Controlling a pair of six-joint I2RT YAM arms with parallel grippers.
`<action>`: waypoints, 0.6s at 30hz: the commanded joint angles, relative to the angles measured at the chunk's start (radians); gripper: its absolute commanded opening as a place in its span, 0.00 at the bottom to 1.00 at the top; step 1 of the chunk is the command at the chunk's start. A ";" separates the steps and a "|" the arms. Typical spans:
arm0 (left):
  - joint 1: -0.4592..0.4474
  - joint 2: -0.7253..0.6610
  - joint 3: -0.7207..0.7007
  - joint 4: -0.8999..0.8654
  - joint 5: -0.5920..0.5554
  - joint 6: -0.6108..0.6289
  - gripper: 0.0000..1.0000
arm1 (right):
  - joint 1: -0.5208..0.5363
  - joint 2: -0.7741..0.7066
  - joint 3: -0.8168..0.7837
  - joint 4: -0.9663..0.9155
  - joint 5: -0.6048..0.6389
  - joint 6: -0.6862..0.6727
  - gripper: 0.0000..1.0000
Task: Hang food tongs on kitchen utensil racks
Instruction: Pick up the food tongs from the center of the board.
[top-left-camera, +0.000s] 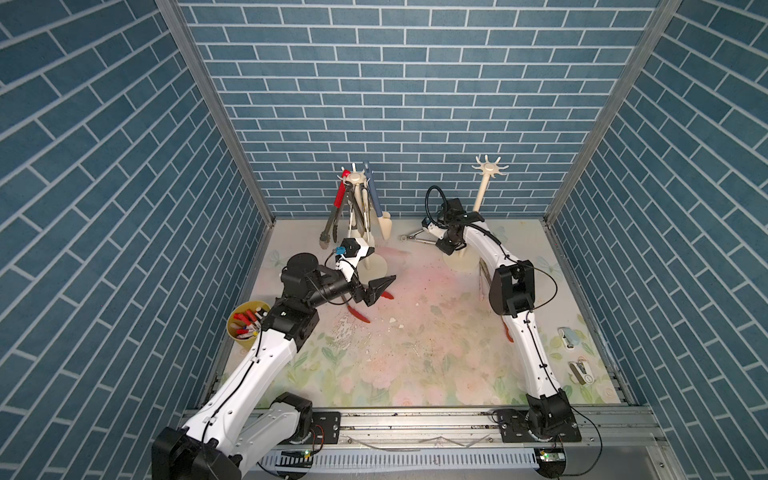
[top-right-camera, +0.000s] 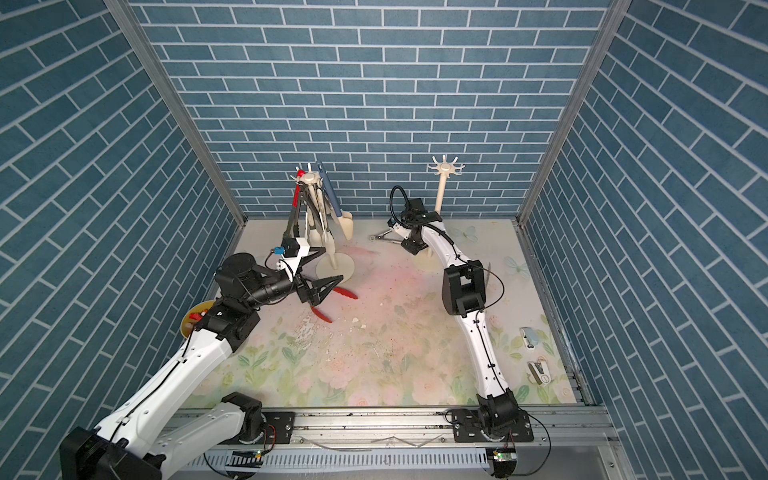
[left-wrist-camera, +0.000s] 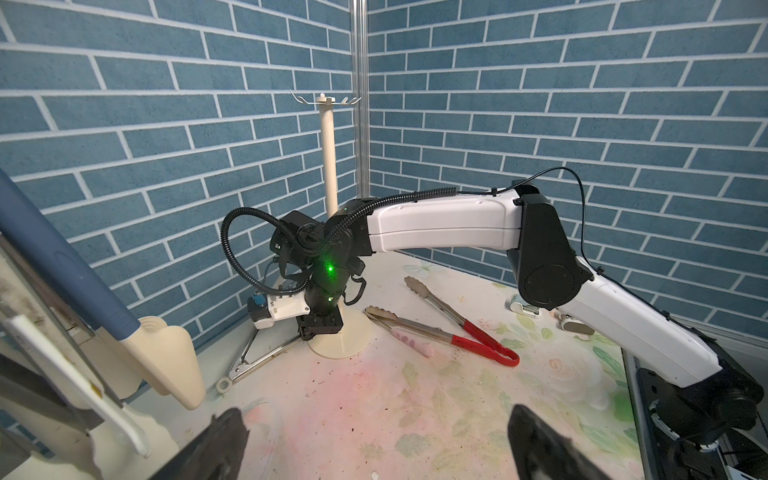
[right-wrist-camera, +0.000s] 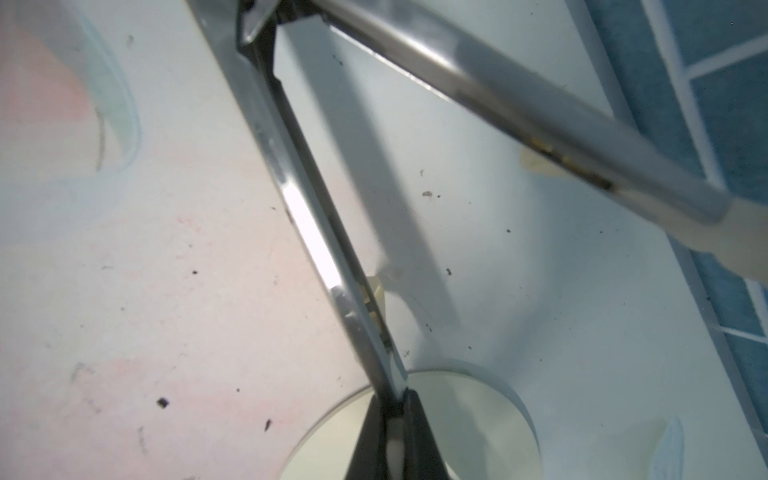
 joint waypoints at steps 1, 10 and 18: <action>0.010 -0.002 0.022 -0.003 0.016 0.009 0.99 | 0.014 -0.021 -0.009 -0.025 -0.073 0.005 0.00; 0.019 -0.011 0.022 0.011 0.022 -0.003 0.99 | 0.028 -0.136 -0.141 0.063 -0.193 0.146 0.00; 0.024 -0.018 0.018 0.029 0.027 -0.017 0.99 | 0.041 -0.246 -0.274 0.159 -0.307 0.304 0.00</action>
